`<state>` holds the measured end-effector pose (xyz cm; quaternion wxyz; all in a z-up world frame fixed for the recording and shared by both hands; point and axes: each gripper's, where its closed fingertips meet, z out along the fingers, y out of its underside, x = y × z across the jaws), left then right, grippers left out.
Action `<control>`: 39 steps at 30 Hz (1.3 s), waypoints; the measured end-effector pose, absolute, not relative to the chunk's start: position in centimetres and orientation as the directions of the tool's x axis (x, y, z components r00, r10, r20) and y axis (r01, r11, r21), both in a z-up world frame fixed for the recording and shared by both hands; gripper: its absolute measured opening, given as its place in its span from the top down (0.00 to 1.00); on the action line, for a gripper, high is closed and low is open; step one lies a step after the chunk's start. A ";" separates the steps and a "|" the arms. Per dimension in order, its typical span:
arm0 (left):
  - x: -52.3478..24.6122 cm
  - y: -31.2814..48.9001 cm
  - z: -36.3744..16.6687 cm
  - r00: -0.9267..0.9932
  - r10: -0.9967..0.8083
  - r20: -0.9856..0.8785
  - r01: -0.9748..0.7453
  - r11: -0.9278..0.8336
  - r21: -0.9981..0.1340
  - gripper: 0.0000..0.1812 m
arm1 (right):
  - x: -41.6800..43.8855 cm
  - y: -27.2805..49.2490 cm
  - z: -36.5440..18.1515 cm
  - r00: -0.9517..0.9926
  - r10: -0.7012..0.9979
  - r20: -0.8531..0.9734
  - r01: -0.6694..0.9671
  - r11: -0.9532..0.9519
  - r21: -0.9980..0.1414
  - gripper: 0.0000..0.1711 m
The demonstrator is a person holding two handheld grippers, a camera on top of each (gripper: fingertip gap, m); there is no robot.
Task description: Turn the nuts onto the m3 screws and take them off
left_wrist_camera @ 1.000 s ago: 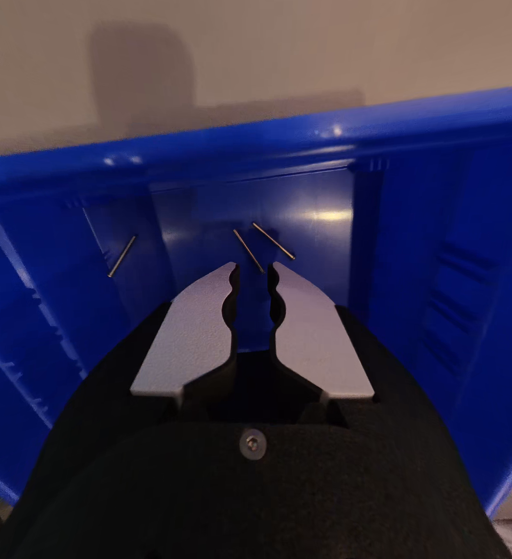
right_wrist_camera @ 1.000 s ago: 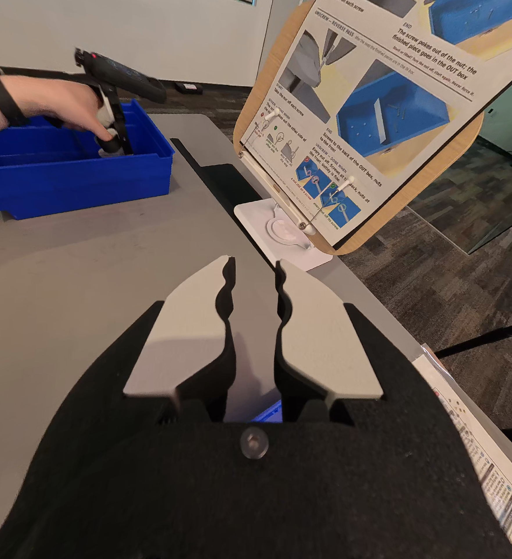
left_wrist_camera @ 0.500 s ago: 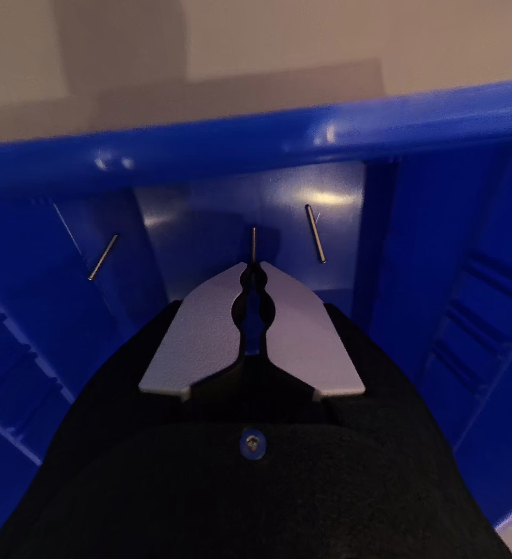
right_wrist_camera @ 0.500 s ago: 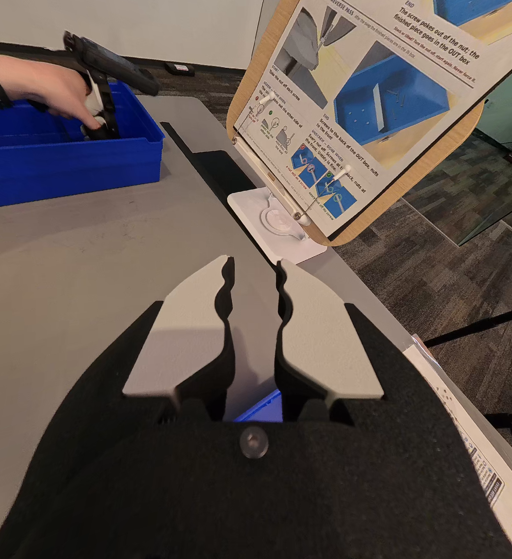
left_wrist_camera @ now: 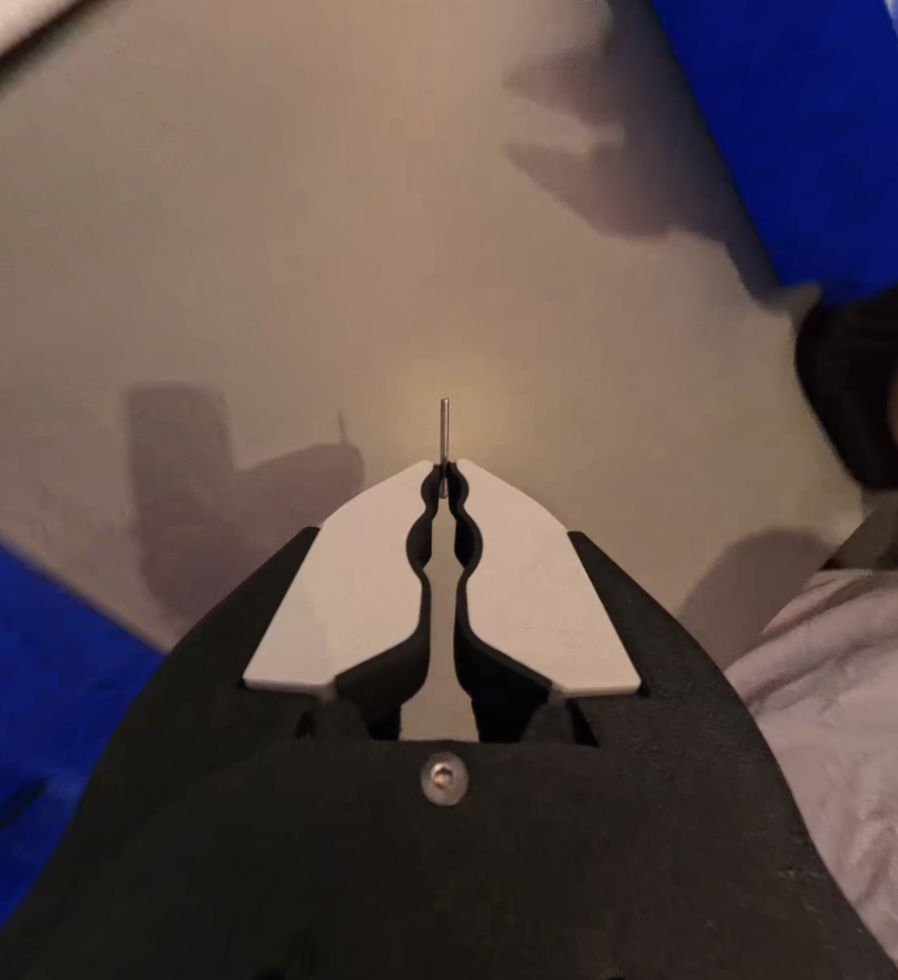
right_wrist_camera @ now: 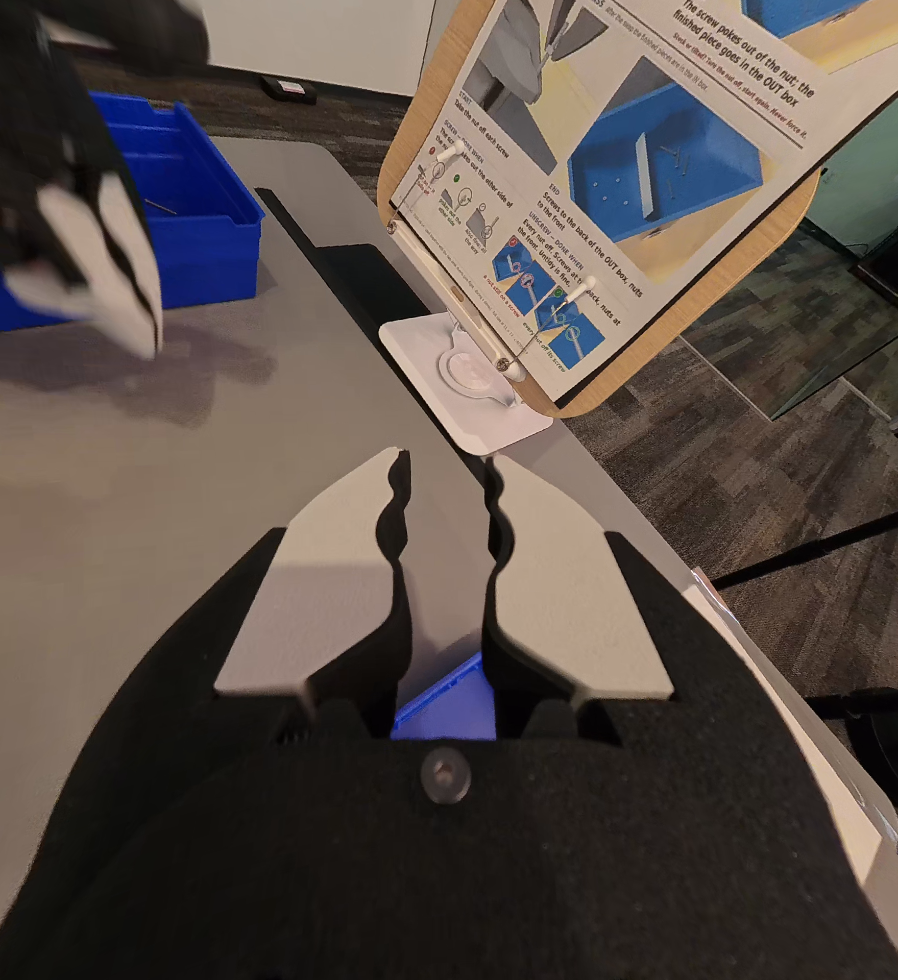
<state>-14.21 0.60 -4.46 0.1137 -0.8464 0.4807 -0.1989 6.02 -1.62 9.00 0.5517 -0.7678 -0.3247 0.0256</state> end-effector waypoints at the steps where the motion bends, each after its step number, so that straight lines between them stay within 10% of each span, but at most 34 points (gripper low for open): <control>1: -12.4 -1.3 -6.3 0.418 -0.888 0.192 -0.820 -0.460 -0.341 0.99 | 6.1 -1.7 9.0 0.789 0.524 0.321 0.471 -0.181 -0.863 0.85; 20: -7.5 -6.6 -16.1 0.324 -0.945 0.049 -0.932 -0.328 -0.154 0.99 | 3.7 -2.9 9.7 0.734 0.576 0.358 0.511 -0.121 -0.851 0.85; 28: -7.3 -6.1 -10.3 0.333 -0.940 0.068 -0.849 -0.331 -0.412 0.85 | 5.0 -3.0 9.7 0.750 0.549 0.369 0.517 -0.137 -0.845 0.85; 33: -16.8 -2.0 -0.1 0.515 -0.842 -0.163 -0.739 -0.339 -0.582 0.89 | 6.2 -3.4 10.5 0.772 0.537 0.340 0.467 -0.117 -0.876 0.85; 39: -34.2 0.1 -1.4 0.747 -0.646 -0.156 -0.647 -0.651 -0.398 0.92 | 6.1 -3.6 11.0 0.771 0.552 0.317 0.435 -0.094 -0.896 0.85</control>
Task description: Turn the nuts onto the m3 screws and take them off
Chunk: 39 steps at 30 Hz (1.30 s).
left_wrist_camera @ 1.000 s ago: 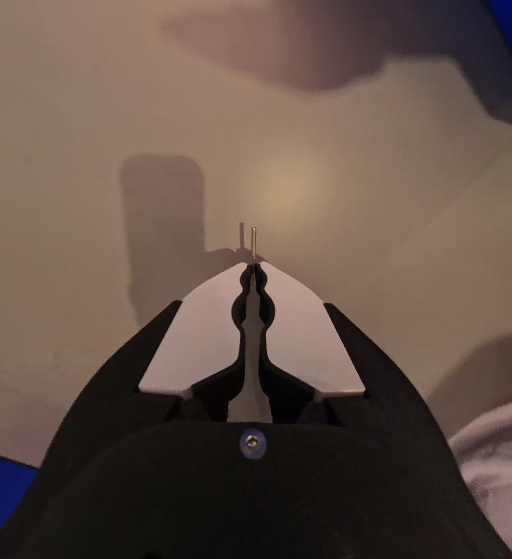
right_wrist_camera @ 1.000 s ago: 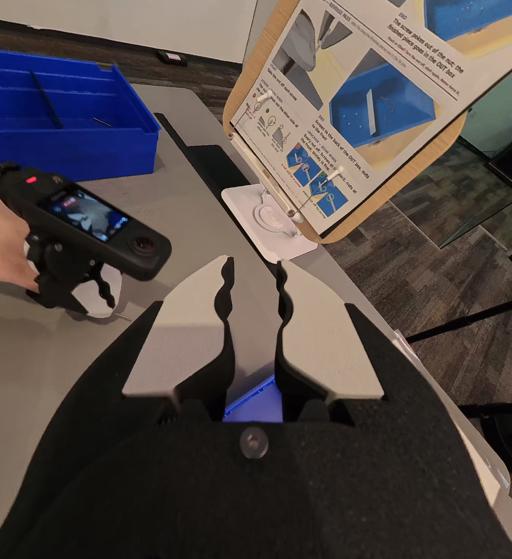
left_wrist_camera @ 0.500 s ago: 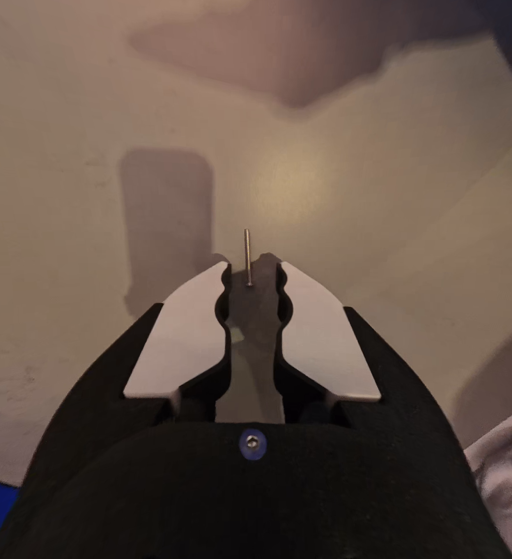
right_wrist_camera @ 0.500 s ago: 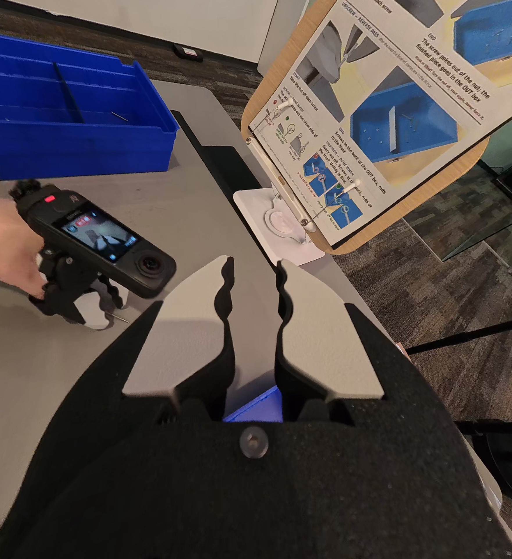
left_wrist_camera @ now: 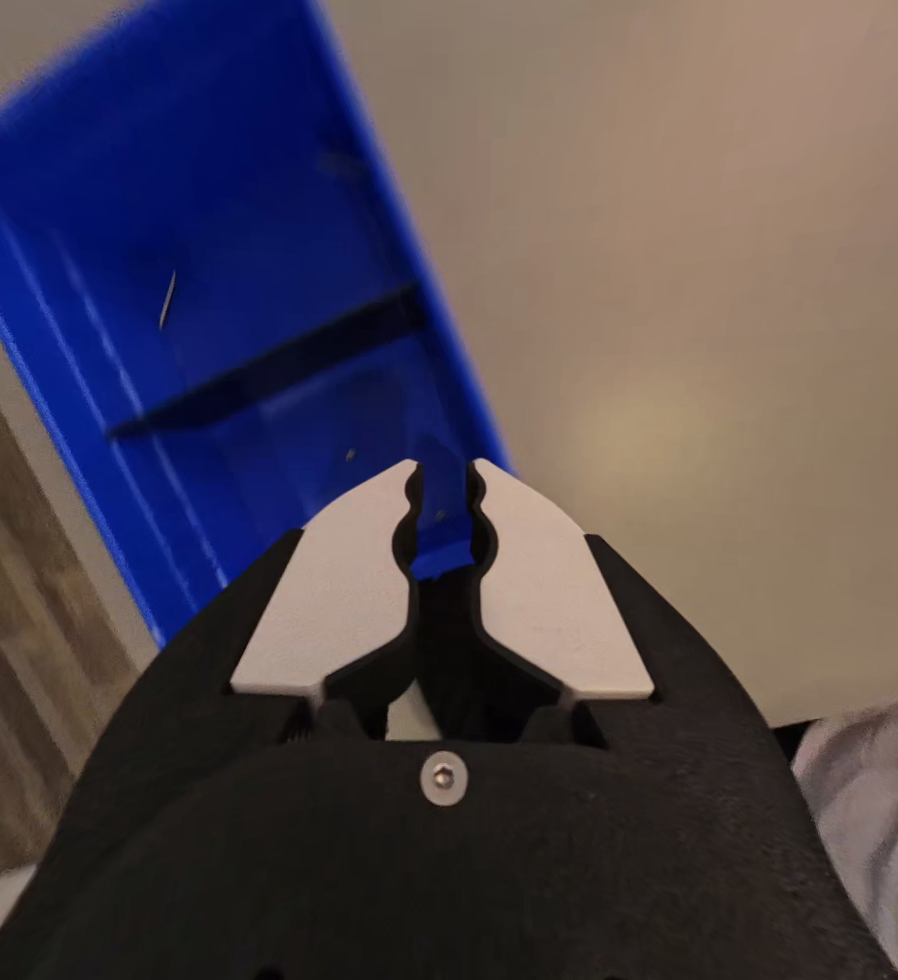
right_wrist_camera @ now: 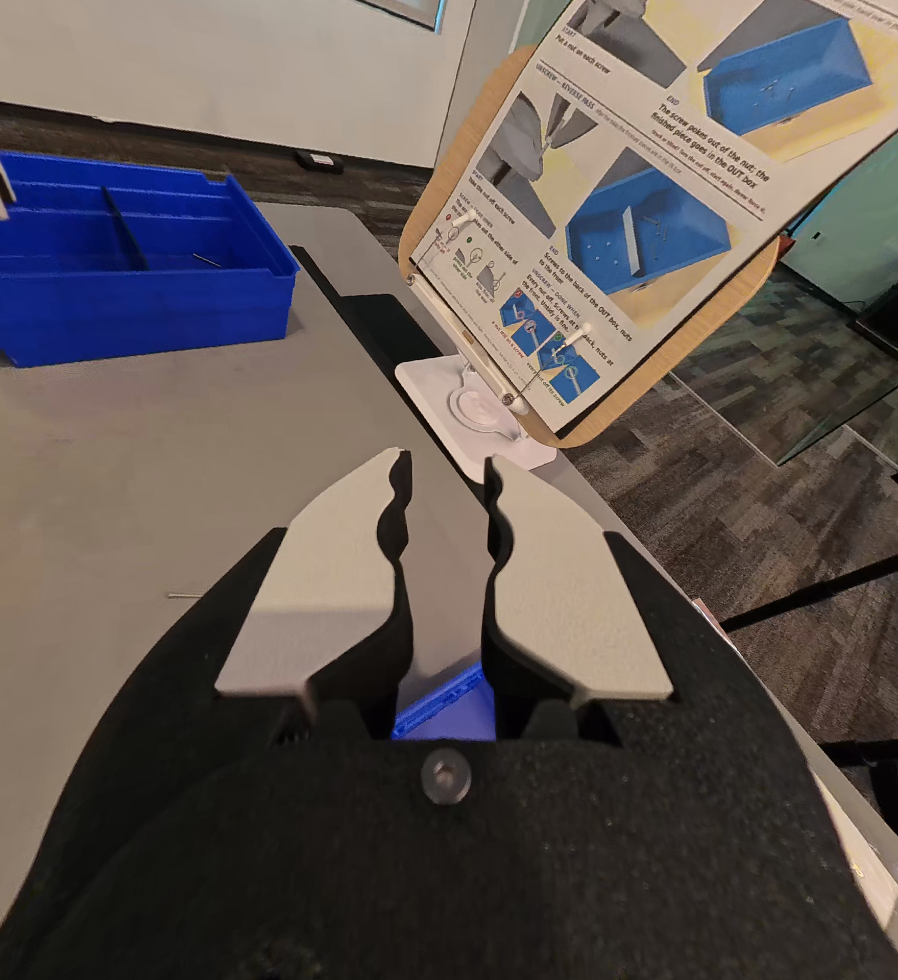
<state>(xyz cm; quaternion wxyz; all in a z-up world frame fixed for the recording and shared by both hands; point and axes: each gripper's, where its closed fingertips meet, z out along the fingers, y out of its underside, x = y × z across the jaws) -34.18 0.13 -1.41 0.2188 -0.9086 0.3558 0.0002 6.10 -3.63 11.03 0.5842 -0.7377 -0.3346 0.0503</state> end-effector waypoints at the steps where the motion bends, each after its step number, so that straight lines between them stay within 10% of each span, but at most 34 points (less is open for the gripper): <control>1: -36.5 0.5 -2.8 0.771 -0.618 -0.155 -0.628 -0.694 -0.353 0.92 | 5.9 -3.6 11.0 0.767 0.559 0.316 0.436 -0.093 -0.895 0.85; 8: -46.3 2.0 -11.6 0.840 -0.511 -0.181 -0.526 -0.849 -0.044 0.96 | 3.7 -2.8 9.6 0.726 0.583 0.365 0.515 -0.110 -0.850 0.85; 39: -47.6 3.2 -15.2 0.935 -0.354 -0.002 -0.351 -0.926 0.140 0.91 | 2.3 -2.0 7.8 0.681 0.611 0.405 0.595 -0.139 -0.792 0.85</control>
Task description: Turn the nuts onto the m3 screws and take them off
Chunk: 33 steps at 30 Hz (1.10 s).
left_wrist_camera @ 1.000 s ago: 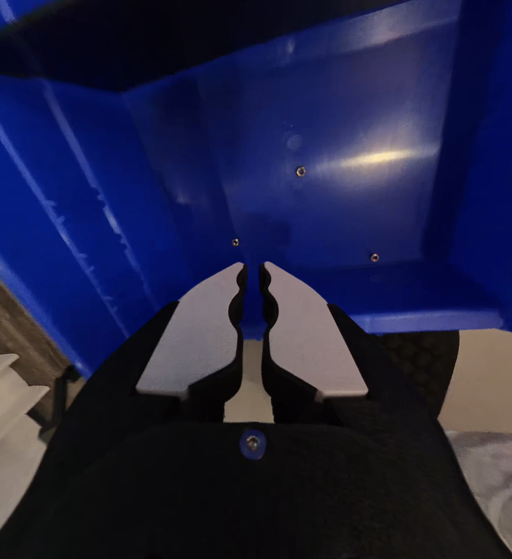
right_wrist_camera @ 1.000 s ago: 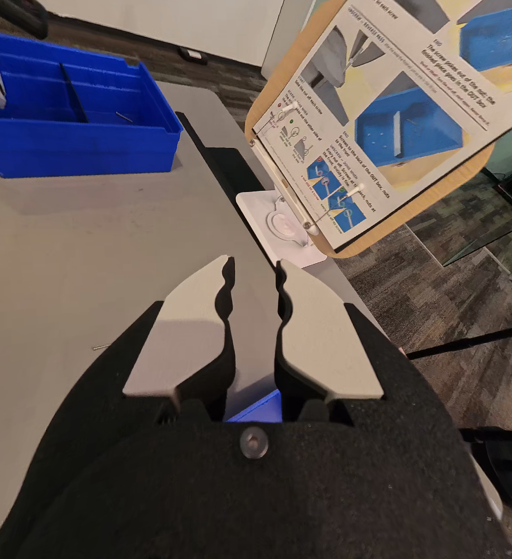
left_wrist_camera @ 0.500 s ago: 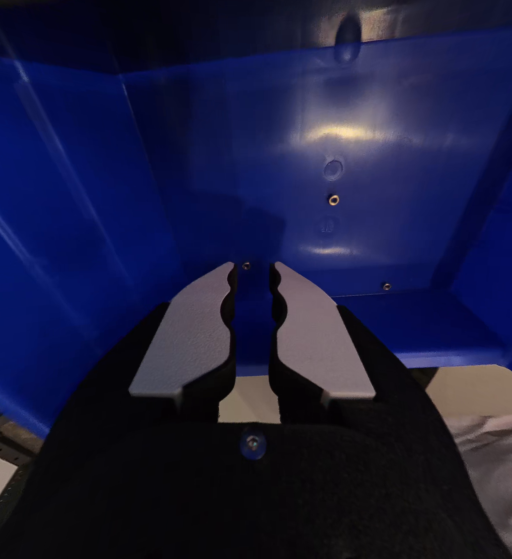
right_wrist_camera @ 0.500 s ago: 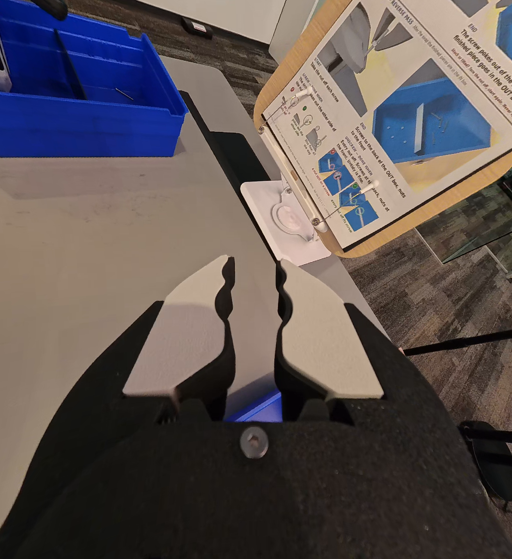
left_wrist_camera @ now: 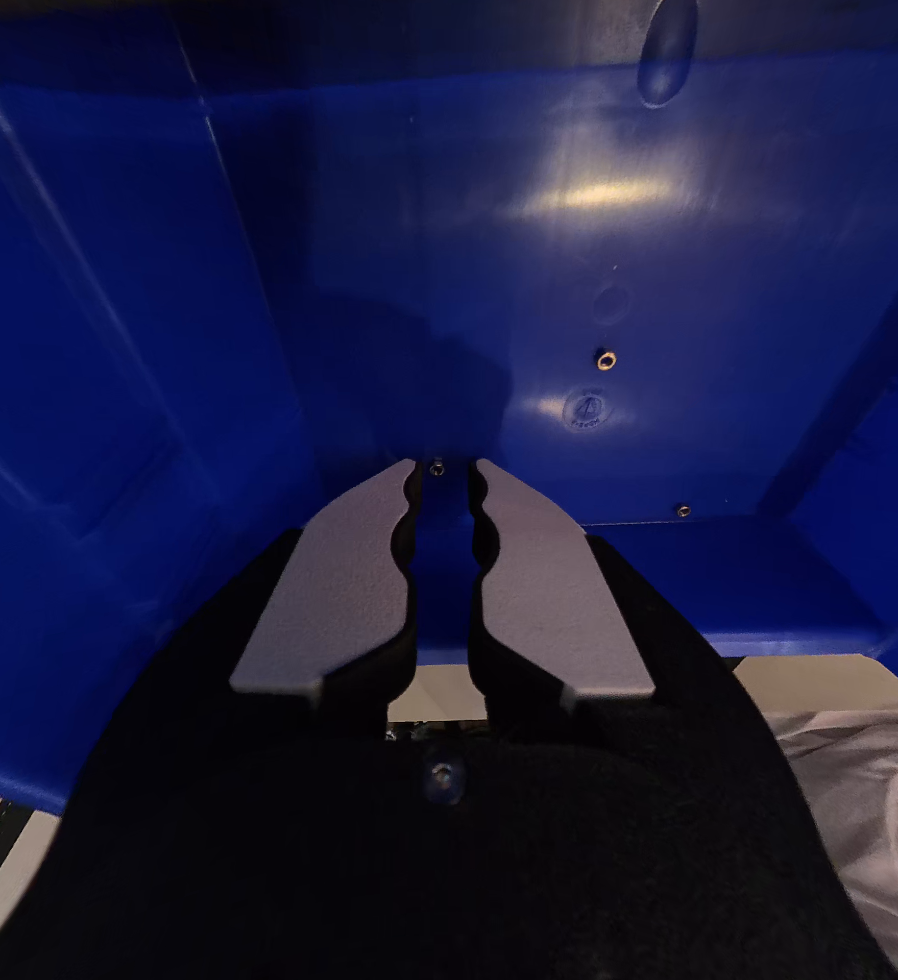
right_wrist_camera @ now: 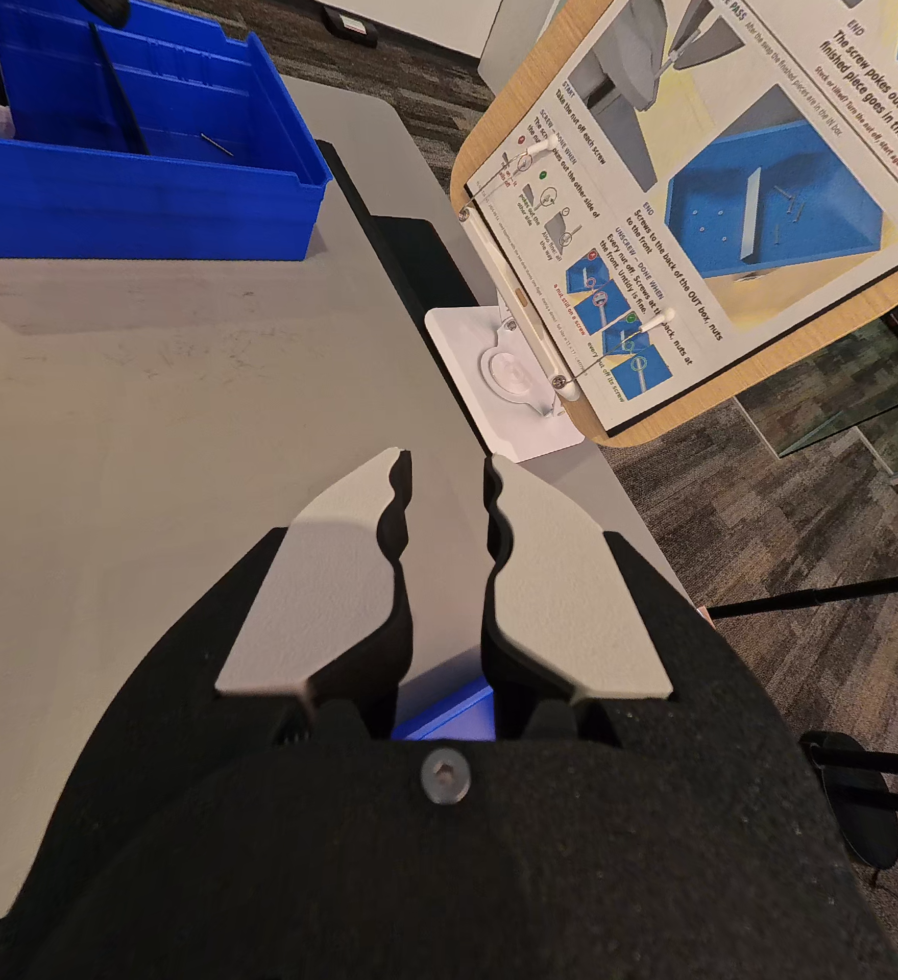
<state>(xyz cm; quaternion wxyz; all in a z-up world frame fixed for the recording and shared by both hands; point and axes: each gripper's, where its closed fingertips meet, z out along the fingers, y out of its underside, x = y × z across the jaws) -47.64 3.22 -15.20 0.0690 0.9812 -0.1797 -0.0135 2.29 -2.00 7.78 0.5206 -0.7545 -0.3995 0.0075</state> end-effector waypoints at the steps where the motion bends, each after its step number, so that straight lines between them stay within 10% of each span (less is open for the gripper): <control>1: -47.6 3.2 -15.2 0.935 -0.354 -0.004 -0.350 -0.926 0.143 0.92 | 2.3 -2.0 7.8 0.681 0.610 0.405 0.596 -0.139 -0.791 0.85; 15: -47.1 2.8 -14.9 0.925 -0.380 -0.004 -0.376 -0.917 0.135 0.97 | 2.5 -2.3 8.2 0.683 0.608 0.405 0.588 -0.129 -0.798 0.85; 22: -44.0 2.8 -7.6 0.890 -0.453 -0.056 -0.455 -0.889 -0.050 0.97 | 2.6 -2.1 8.1 0.686 0.603 0.407 0.588 -0.132 -0.798 0.85; 27: -30.8 -1.1 0.2 0.682 -0.732 0.005 -0.696 -0.650 -0.304 0.97 | 2.7 -1.6 7.3 0.679 0.607 0.413 0.615 -0.161 -0.772 0.85; 33: -17.3 -7.3 -6.3 0.288 -0.957 -0.035 -0.945 -0.278 -0.172 0.97 | 3.7 -2.2 5.0 0.647 0.654 0.393 0.666 -0.234 -0.708 0.86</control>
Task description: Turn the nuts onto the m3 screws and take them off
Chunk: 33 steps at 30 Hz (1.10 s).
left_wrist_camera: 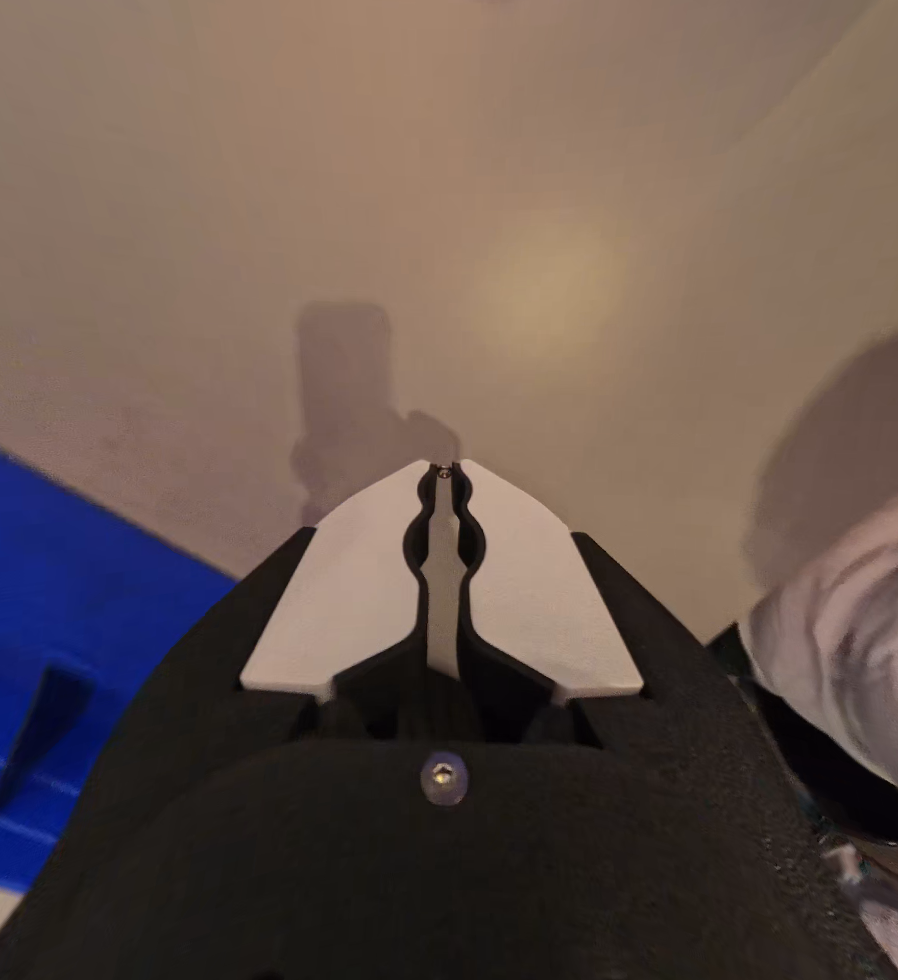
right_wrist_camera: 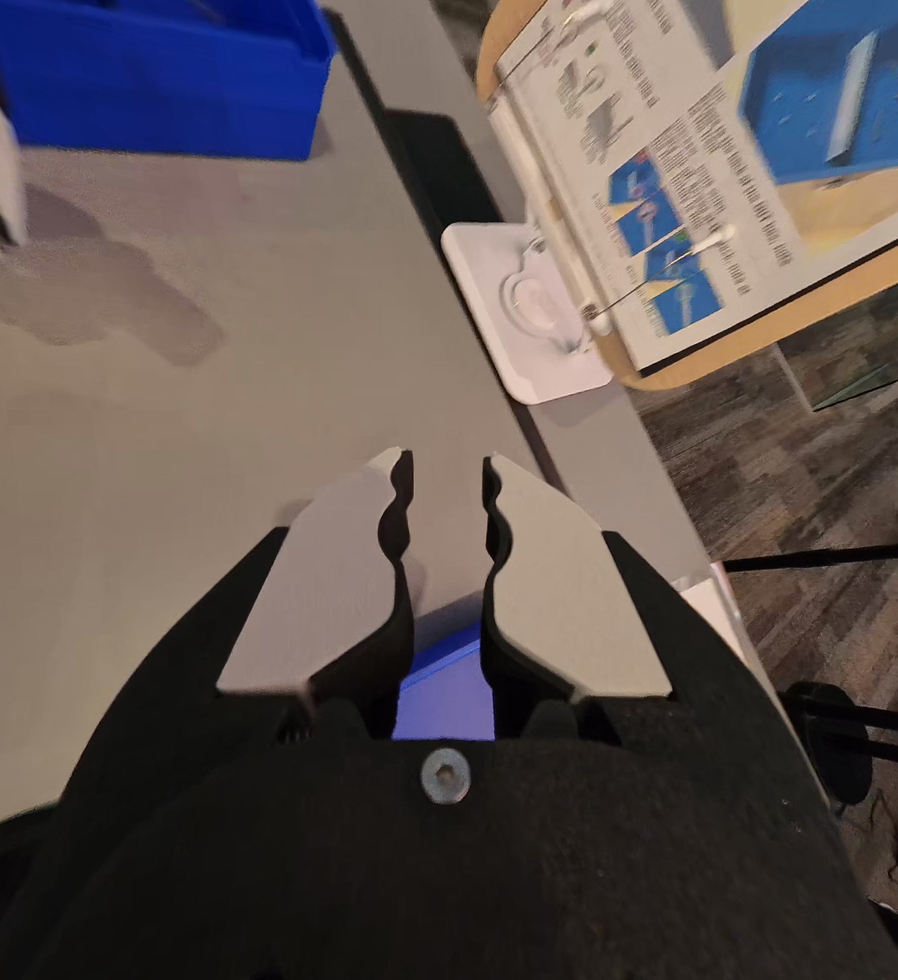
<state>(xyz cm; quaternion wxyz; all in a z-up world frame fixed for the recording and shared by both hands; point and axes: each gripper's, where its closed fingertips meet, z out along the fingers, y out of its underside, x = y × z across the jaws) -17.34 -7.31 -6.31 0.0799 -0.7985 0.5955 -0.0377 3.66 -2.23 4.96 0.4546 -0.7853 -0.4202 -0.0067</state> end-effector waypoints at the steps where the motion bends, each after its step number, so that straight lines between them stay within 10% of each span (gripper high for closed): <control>1: -16.0 -7.7 -8.1 0.245 -0.969 -0.040 -0.962 -0.237 -0.136 0.97 | 3.7 -2.7 4.0 0.628 0.685 0.370 0.684 -0.258 -0.683 0.86; 11: -10.7 -6.9 -15.5 0.096 -0.994 -0.043 -0.995 -0.097 0.017 0.97 | 5.0 -5.8 -6.7 0.507 0.856 0.098 0.838 -0.464 -0.287 0.91; 33: -9.8 -6.5 -13.2 0.140 -0.987 0.075 -0.955 -0.154 -0.254 0.88 | 4.6 -6.2 -8.2 0.502 0.865 -0.011 0.831 -0.485 -0.273 0.91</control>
